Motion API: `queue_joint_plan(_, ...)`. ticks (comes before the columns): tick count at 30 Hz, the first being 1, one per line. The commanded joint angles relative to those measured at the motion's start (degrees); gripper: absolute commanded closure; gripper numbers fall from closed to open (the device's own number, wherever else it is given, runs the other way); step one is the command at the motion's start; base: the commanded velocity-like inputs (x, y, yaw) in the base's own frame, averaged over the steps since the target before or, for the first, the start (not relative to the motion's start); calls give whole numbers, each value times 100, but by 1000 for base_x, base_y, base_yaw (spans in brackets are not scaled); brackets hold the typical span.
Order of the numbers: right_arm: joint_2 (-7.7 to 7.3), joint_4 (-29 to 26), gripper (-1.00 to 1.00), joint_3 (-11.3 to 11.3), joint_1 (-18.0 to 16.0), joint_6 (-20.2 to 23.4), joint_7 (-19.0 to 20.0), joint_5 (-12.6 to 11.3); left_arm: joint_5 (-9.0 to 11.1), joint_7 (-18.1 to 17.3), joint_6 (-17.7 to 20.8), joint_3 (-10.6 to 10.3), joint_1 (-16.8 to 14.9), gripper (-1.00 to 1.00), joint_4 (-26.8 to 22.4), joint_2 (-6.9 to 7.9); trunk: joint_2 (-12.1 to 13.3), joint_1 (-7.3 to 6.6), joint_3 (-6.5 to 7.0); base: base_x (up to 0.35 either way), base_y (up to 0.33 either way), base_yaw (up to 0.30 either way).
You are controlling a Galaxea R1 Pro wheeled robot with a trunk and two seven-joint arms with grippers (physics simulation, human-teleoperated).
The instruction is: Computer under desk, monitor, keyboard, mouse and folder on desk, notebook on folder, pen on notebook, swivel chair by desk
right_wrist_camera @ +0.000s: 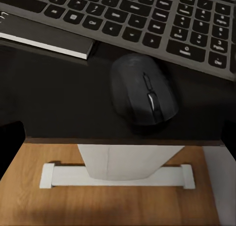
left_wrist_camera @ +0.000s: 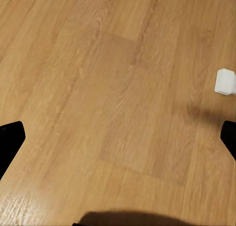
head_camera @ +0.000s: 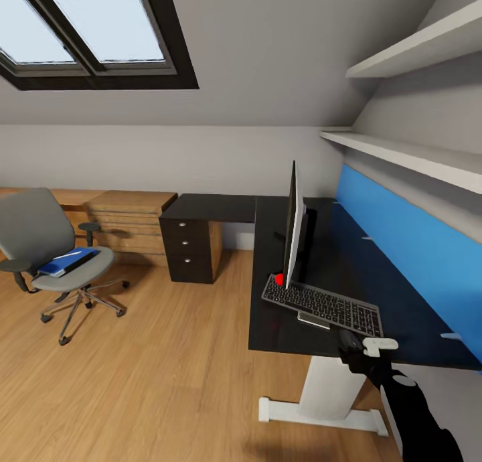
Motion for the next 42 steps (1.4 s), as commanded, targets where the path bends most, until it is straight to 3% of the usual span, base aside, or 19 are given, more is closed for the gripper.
queue_joint_plan(1, 3, -3, -100, -16, -4, 3, 50, 60, 35, 39, -22, -46, -4, -100, 2, 3, -4, 1, -6, 11, -2, 0)
queue_joint_plan(5, -3, 16, -100, -19, -2, -57, 48, 60, 35, 39, -22, -46, -4, -100, 2, -1, -4, 1, -6, 144, -1, 0)
queue_joint_plan(24, -3, 178, -100, -436, -3, -88, 65, 52, 35, 39, -22, -46, -4, -100, 2, -2, -4, 1, -6, 45, 0, 0)
queue_joint_plan(42, 4, 274, -100, -455, -4, -188, 65, 59, 43, 39, -22, -46, -4, -100, 2, -2, -4, 1, -6, 37, 0, 0)
